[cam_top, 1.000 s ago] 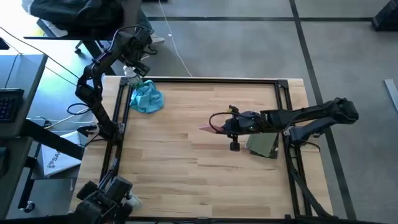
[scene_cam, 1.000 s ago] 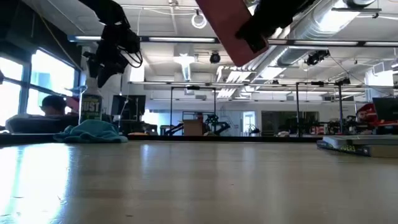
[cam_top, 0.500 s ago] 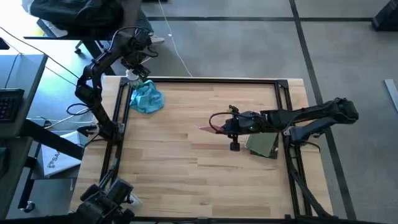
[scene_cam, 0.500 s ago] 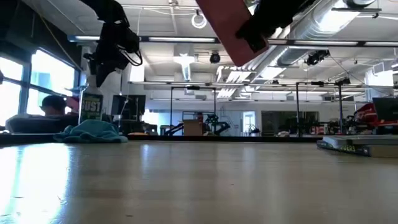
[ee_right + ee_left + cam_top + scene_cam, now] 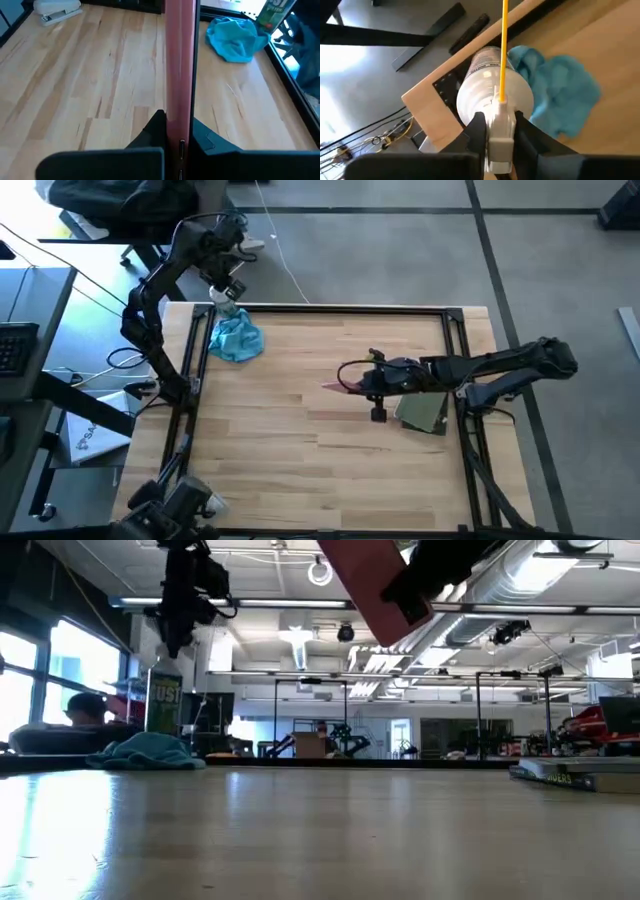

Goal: Apply microfiber cloth
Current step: Spray the back and front of the pink cellphone using the blue spray bottle

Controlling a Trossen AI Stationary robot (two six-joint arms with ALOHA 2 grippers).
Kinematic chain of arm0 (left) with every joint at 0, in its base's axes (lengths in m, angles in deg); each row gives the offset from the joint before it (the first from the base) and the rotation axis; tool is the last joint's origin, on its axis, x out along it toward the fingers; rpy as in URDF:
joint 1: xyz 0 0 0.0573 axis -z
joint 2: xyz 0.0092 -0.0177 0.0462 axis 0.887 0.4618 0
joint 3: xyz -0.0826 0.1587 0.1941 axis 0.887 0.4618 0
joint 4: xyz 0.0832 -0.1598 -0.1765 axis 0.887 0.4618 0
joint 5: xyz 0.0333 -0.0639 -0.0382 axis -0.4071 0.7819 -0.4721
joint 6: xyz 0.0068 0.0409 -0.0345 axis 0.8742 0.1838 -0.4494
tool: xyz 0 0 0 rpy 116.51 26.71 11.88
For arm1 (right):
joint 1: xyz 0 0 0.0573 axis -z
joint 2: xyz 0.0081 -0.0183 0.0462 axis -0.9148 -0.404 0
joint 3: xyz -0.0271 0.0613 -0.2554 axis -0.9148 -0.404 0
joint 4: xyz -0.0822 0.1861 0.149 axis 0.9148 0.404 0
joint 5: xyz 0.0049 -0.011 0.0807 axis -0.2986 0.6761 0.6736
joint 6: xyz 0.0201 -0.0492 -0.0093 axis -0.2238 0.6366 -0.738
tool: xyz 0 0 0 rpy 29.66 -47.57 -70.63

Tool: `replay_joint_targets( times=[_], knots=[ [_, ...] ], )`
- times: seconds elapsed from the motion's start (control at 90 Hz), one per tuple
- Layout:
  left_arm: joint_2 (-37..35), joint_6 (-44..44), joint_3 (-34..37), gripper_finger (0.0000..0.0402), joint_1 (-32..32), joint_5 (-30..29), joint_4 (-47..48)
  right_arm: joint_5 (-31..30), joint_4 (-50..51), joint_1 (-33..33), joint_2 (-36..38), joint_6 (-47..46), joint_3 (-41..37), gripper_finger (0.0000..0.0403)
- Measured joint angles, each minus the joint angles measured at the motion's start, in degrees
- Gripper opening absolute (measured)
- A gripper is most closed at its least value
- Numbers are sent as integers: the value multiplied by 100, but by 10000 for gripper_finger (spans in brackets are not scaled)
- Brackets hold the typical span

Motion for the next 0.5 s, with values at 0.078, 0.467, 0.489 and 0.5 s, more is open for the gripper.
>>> replay_joint_targets(
  times=[0.078, 0.467, 0.489, 0.5],
  knots=[
    [-153, -144, -119, 36, 234, 170, -17, 0, 59, 0, 63, 52, 0, 1],
    [-811, -2330, -157, 44, 2143, 833, 3, -741, 587, 49, 610, 1, 0, 1],
    [-817, -2431, -157, 45, 2296, 820, 3, -741, 605, 60, 622, -35, 0, 1],
    [-818, -2486, -157, 45, 2377, 818, 1, -741, 618, 68, 623, -68, 0, 1]
  ],
)
